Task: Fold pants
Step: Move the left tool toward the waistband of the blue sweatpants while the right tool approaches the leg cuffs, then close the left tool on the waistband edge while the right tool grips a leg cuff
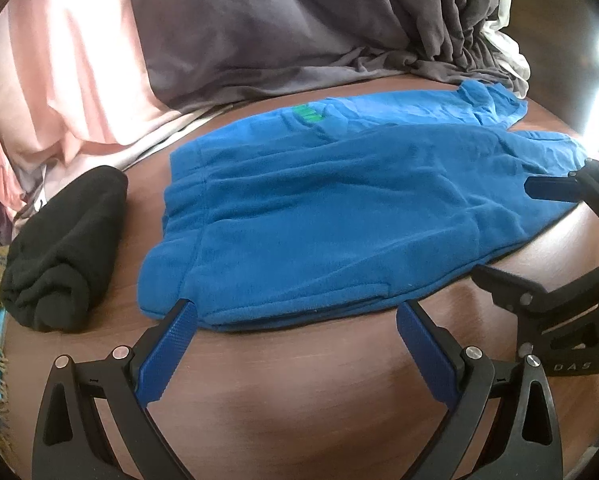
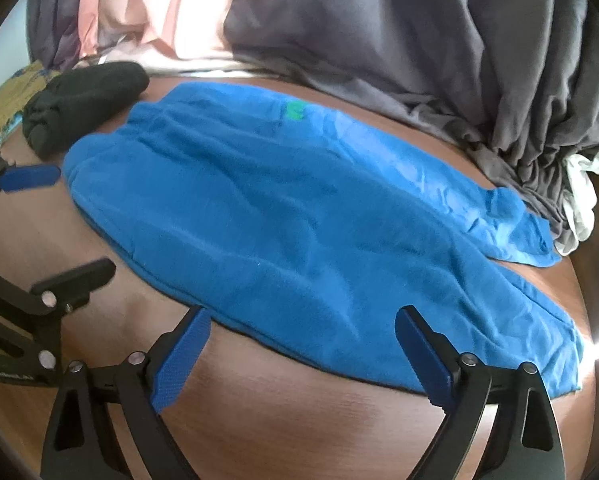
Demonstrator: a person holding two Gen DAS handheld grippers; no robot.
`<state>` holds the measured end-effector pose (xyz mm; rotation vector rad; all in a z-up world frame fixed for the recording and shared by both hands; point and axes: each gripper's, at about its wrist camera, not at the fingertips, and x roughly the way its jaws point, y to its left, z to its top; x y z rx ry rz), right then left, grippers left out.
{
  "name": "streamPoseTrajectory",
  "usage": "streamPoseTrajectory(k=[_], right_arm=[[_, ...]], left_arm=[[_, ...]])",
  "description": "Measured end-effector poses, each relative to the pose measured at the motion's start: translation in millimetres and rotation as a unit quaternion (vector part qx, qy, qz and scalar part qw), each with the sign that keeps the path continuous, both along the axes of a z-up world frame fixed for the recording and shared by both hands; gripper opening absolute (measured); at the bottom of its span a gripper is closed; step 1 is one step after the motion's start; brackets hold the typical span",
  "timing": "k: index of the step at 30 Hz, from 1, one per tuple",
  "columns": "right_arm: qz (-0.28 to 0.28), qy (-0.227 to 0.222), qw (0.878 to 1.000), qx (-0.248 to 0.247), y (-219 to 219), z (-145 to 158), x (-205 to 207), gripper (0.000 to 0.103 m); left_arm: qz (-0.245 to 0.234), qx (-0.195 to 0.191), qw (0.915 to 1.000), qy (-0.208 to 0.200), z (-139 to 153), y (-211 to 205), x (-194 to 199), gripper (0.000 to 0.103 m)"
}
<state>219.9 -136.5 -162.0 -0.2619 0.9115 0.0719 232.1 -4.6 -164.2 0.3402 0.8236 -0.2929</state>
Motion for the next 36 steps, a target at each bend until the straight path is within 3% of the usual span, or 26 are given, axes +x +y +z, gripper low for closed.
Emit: streamPoseTrajectory(k=[6,16,17,20,22,24,25,32,36], right_arm=[[0.004,-0.017,0.999,-0.028,3,-1,5,0.094],[-0.03,-0.063,0.997,-0.015,-12,20,31,0.094],[-0.031,-0.065,0.997,-0.014,-13,21,33,0.094],[-0.034,-0.062,0.997,-0.01,-15,21,36,0.094],[-0.034,-0.06,0.998,-0.007,-17,20,36,0.094],[-0.031,-0.056,0.998,-0.005,-18,21,33,0.094],[-0.029,-0.055,0.998,-0.005,-18,21,30,0.094],[-0.007,-0.039,0.999,0.017,-15,25,4,0.094],[-0.003,-0.038,0.999,-0.031,-5,10,1,0.091]], left_arm=[[-0.02,0.009,0.9996,-0.016,0,-6,1,0.102],[-0.035,0.047,0.9977,-0.034,-11,-22,22,0.102],[-0.036,0.048,0.9976,-0.034,-12,-23,23,0.1],[-0.047,0.033,0.998,-0.026,-8,-20,27,0.073],[-0.054,0.02,0.9982,-0.015,-7,-18,29,0.064],[-0.067,0.01,0.9977,-0.002,-7,-19,30,0.044],[-0.072,0.005,0.9974,0.004,-6,-19,29,0.04],[-0.072,-0.01,0.9973,0.009,8,-20,31,0.036],[-0.077,-0.008,0.997,-0.003,16,-19,29,0.036]])
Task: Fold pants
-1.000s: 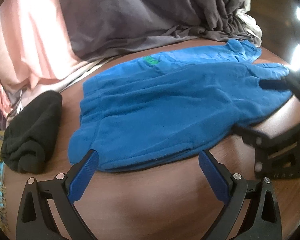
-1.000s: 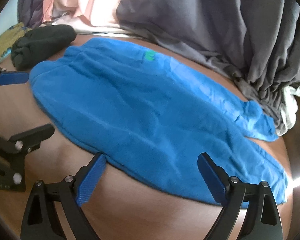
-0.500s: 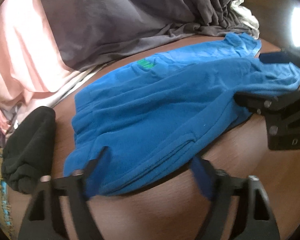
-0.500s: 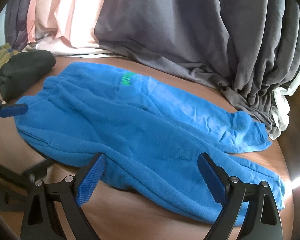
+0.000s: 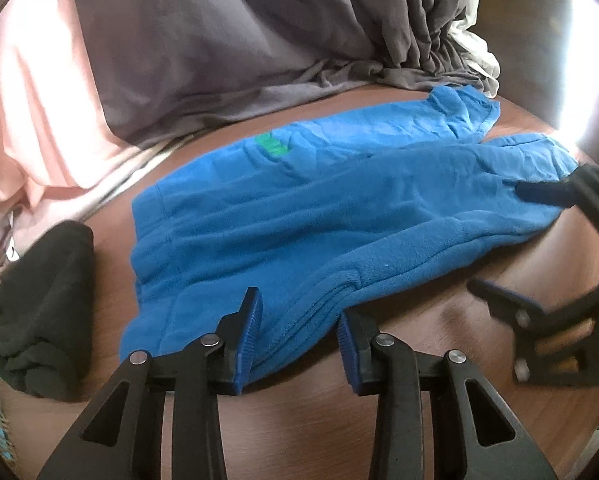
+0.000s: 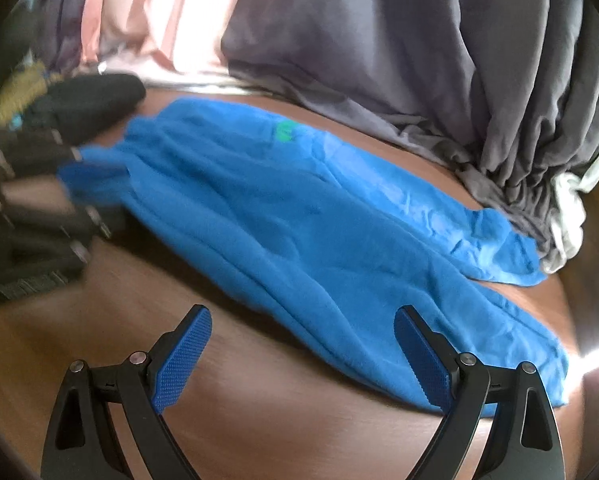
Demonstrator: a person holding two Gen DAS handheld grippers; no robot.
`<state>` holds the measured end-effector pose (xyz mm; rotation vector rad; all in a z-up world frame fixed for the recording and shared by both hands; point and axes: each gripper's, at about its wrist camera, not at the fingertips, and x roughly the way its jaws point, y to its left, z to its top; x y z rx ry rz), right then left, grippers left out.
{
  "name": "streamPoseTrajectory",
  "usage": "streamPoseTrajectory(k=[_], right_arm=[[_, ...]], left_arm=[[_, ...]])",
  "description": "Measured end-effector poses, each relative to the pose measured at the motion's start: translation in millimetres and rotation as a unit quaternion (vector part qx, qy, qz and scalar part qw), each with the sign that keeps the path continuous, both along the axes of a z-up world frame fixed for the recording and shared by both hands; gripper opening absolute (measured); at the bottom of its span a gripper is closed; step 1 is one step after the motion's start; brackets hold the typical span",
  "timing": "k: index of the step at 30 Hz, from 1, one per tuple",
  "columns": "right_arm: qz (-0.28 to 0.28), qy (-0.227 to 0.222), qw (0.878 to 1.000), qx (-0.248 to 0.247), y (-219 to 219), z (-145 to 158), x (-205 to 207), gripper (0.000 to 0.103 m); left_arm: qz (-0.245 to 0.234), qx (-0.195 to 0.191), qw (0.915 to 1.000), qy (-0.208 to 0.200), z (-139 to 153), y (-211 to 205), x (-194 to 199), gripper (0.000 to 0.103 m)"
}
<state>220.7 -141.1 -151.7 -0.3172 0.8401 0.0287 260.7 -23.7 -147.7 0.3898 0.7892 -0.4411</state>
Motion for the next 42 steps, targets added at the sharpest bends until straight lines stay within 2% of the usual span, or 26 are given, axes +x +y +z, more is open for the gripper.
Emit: streamPoseTrajectory(k=[2,4,7,10,12,13,14,15,17,19,20,21,24,30,36,42], right_arm=[[-0.014,0.004,1.0,-0.014,-4,-8,2,0.073],[-0.03,0.015,0.999,-0.018,-13,-14,5,0.065],[-0.061,0.012,0.998,-0.019,-29,-12,0,0.063],[-0.102,0.008,0.995,-0.018,-49,-6,-9,0.055],[-0.123,0.01,0.992,-0.008,-60,-4,-10,0.041],[-0.134,0.012,0.991,0.004,-68,-2,-10,0.027],[-0.142,0.014,0.99,0.016,-73,0,-10,0.025],[-0.147,0.012,0.989,0.028,-77,4,-11,0.025],[-0.153,0.003,0.988,0.031,-78,11,-13,0.022],[-0.153,-0.008,0.988,0.017,-74,17,-14,0.022],[-0.153,-0.013,0.988,0.008,-71,20,-15,0.021],[-0.155,-0.016,0.988,0.004,-70,22,-15,0.021],[-0.161,-0.023,0.987,0.005,-69,29,-16,0.02],[-0.129,-0.025,0.991,-0.001,-65,48,-29,0.018],[-0.067,-0.004,0.998,-0.001,-68,69,-37,0.016],[-0.02,0.019,0.999,0.016,-81,92,-37,0.014]], left_arm=[[-0.002,0.003,1.0,-0.004,1,0,-1,0.036],[-0.003,0.005,1.0,-0.002,-1,2,-1,0.036],[0.0,0.004,1.0,0.003,-4,7,-2,0.038],[0.0,0.001,1.0,0.008,-7,9,-3,0.039],[-0.004,0.004,1.0,0.003,-9,10,-6,0.041],[-0.004,0.007,1.0,-0.001,-11,10,-6,0.042],[-0.003,0.007,1.0,-0.003,-13,11,-6,0.048],[-0.001,0.007,1.0,-0.005,-15,12,-6,0.053],[0.004,0.01,0.9999,-0.005,-21,15,-4,0.057],[0.001,0.015,0.9999,-0.007,-26,17,-2,0.057],[0.0,0.018,0.9998,-0.007,-27,18,-2,0.046],[-0.005,0.022,0.9997,-0.005,-28,19,-2,0.027],[-0.015,0.018,0.9997,0.0,-21,24,-7,0.023],[0.0,0.036,0.9993,-0.006,5,31,-31,0.023],[0.036,0.07,0.9968,-0.016,31,28,-54,0.023],[0.059,0.08,0.9948,-0.023,54,21,-64,0.022]])
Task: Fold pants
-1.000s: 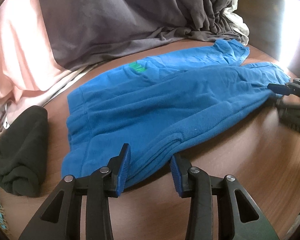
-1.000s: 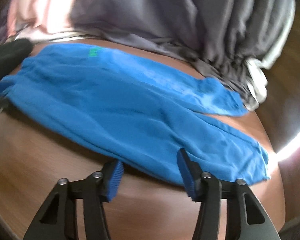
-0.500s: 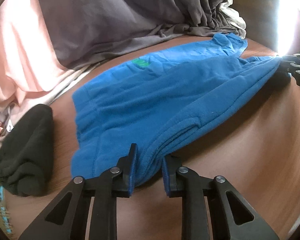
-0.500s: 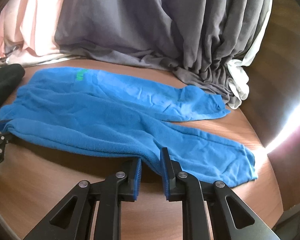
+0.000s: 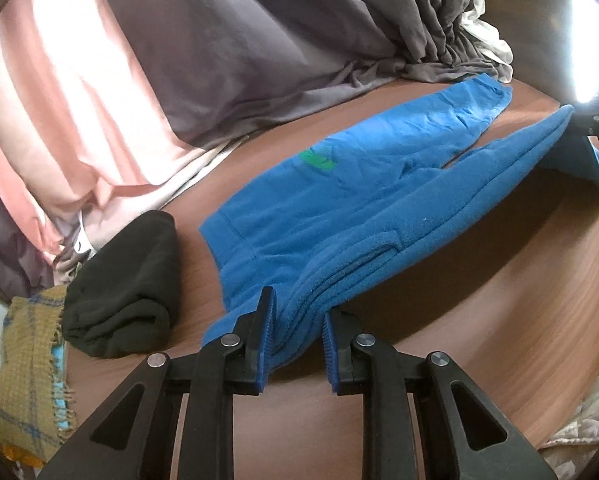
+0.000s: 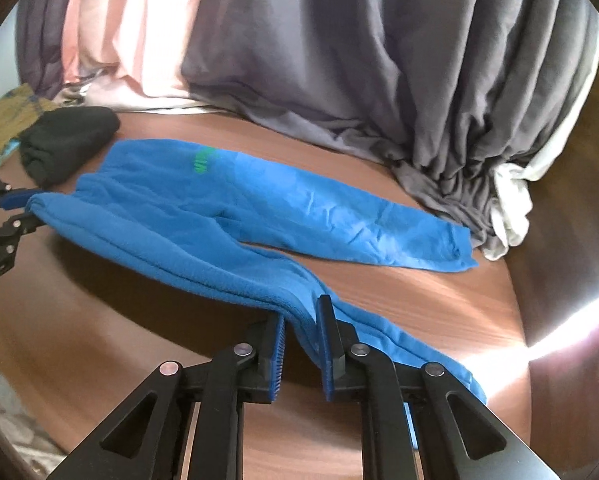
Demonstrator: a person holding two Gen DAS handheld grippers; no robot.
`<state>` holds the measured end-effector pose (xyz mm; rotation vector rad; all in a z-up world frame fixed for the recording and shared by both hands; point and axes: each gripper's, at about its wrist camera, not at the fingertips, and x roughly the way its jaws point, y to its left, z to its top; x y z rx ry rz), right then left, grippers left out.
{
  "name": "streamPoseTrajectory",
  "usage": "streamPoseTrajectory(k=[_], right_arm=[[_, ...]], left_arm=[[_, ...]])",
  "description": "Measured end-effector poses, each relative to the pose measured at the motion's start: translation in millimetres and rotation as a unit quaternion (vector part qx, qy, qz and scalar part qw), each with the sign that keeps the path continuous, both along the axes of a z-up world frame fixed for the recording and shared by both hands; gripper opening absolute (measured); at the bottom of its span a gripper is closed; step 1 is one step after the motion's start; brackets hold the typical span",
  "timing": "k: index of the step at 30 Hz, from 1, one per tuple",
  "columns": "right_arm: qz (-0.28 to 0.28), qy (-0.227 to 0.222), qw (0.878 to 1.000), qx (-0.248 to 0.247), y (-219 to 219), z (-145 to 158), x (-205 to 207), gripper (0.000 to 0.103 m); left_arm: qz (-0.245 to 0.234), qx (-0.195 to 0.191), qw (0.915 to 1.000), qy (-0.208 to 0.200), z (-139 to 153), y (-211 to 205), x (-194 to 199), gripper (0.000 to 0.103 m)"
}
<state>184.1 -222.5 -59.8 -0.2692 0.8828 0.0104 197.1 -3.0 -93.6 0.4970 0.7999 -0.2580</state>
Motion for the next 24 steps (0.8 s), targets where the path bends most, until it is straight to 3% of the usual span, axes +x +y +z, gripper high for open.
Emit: streamPoseTrajectory(k=[9,18,24], right_arm=[[0.036,0.015,0.999,0.011,-14,15,18,0.01],[0.108,0.086,0.99,-0.036,-20,27,89,0.008],[0.129,0.134,0.981,-0.055,-22,32,145,0.008]], left_arm=[[0.004,0.015,0.9998,-0.009,16,-15,19,0.021],[-0.056,0.029,0.9978,0.018,37,-32,90,0.019],[-0.064,0.035,0.9962,0.047,40,-39,138,0.018]])
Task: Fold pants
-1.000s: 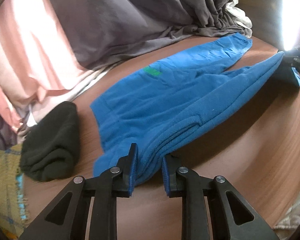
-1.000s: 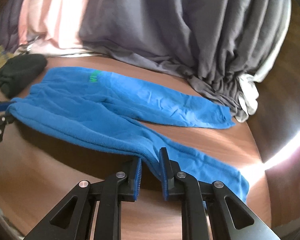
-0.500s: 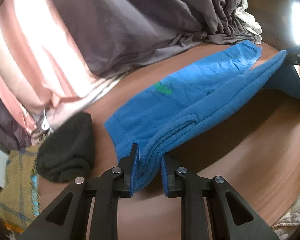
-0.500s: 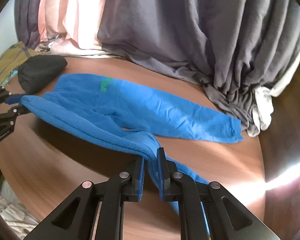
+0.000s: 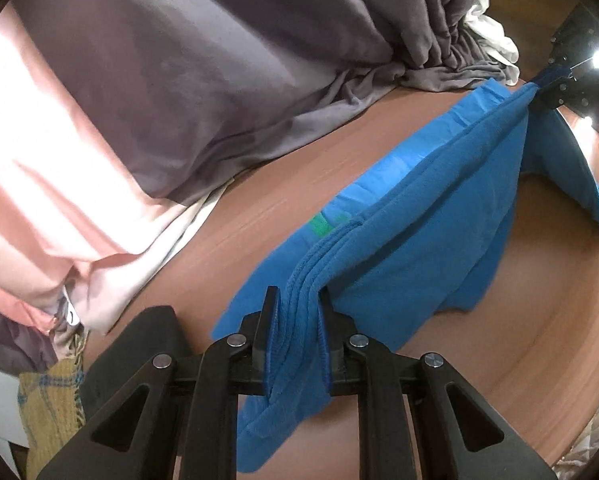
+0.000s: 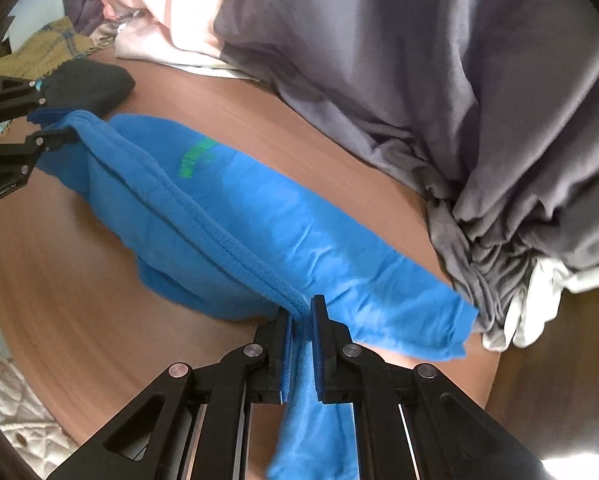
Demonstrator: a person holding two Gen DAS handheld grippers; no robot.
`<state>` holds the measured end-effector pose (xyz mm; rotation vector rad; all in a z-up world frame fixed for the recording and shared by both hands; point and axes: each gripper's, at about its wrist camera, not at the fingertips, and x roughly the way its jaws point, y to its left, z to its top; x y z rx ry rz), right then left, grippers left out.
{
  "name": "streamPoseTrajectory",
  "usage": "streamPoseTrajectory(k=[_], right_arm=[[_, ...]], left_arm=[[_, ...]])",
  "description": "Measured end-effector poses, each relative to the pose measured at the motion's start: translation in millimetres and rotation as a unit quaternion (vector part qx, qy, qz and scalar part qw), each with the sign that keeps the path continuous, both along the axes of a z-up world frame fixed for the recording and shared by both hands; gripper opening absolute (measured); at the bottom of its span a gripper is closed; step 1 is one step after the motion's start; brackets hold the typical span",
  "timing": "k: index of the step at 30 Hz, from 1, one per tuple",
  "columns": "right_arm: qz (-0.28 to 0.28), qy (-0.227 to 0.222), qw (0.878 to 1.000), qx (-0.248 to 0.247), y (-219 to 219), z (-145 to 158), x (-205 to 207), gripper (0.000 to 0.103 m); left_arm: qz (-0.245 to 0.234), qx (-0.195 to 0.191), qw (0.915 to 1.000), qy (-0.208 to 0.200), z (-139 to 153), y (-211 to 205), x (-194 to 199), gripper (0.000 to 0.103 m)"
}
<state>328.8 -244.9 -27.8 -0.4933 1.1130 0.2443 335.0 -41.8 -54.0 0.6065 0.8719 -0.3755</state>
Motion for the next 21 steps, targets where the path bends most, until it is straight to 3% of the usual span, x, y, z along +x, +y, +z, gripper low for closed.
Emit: streamPoseTrajectory(k=[14,21], right_arm=[[0.011,0.094,0.996,-0.003,-5,-47,93,0.008],[0.007,0.138,0.99,0.002,-7,-84,137,0.008]], left_arm=[[-0.008,0.029,0.9977,0.061,-33,-10,86,0.019],[-0.003,0.044,0.9922,0.117,-71,-15,129,0.021]])
